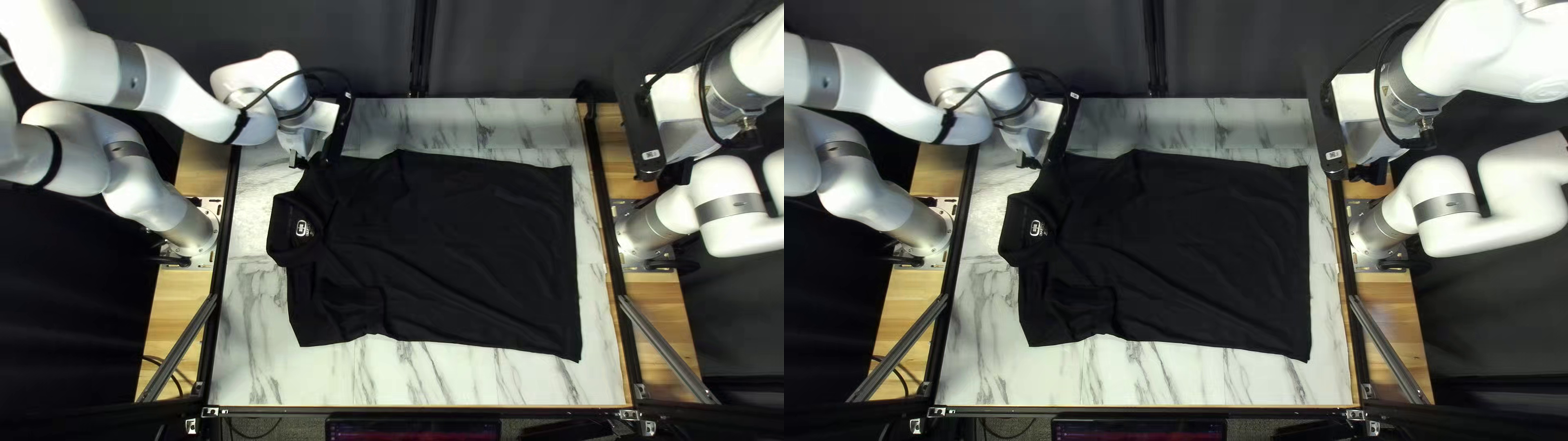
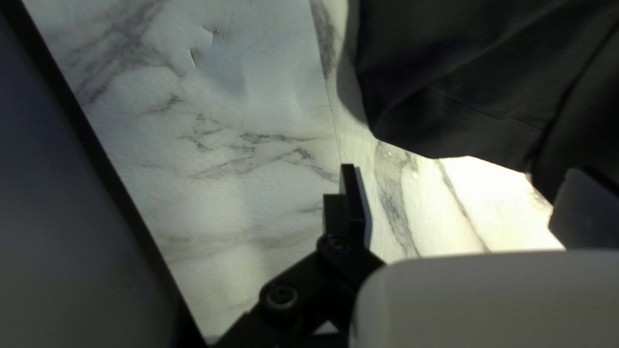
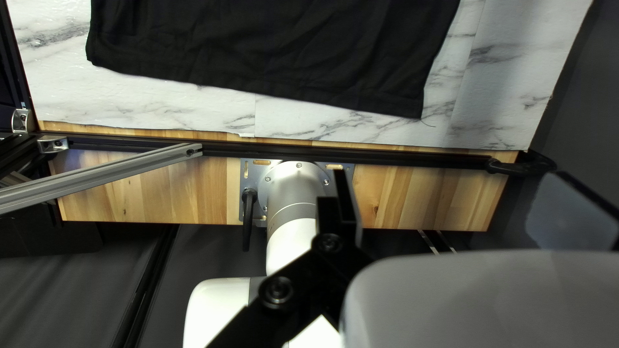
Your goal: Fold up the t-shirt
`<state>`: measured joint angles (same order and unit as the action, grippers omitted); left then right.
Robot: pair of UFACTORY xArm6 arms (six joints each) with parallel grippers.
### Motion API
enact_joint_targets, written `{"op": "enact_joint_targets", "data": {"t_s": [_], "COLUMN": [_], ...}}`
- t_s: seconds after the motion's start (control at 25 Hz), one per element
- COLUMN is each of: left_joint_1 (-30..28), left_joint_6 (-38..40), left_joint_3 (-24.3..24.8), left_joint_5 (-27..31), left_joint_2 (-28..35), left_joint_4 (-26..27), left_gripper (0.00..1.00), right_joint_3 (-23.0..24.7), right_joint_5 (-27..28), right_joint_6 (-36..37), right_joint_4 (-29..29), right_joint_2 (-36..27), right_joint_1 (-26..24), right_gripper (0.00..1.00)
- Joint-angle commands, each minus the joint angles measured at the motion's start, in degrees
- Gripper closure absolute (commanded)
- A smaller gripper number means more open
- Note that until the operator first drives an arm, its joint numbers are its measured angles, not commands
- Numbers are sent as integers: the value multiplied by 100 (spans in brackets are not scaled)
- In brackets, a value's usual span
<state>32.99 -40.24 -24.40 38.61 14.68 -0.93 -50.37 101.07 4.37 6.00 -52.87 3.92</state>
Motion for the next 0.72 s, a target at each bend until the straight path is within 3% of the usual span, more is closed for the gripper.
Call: {"op": "enact_joint_targets", "data": {"t_s": [0.04,0.36,0.48,0.52,0.56,0.6,0.64,0.72], "left_joint_1": [-21,-94,-44,-13,22,36,64,70], "left_joint_6": [-137,-200,-267,-293,-314,-319,-328,-312], "left_joint_3": [-60,-280,-348,-360,-352,-346,-332,-349], "left_joint_5": [-143,-569,-608,-608,-601,-596,-588,-603], "left_joint_2": [-214,-941,-1069,-1088,-1076,-1066,-1041,-1063], "left_joint_4": [333,482,504,501,491,487,474,453], "left_gripper": [0,0,14,29,50,61,97,100], "right_joint_3": [0,0,0,0,0,0,0,0], "right_joint_5": [0,0,0,0,0,0,0,0], "right_joint_6": [0,0,0,0,0,0,0,0], "right_joint_4": [0,0,0,0,0,0,0,0], "right_joint_2": [0,0,0,0,0,0,0,0], "right_joint_1": [0,0,0,0,0,0,0,0], "right_gripper": [0,0,0,0,0,0,0,0]}}
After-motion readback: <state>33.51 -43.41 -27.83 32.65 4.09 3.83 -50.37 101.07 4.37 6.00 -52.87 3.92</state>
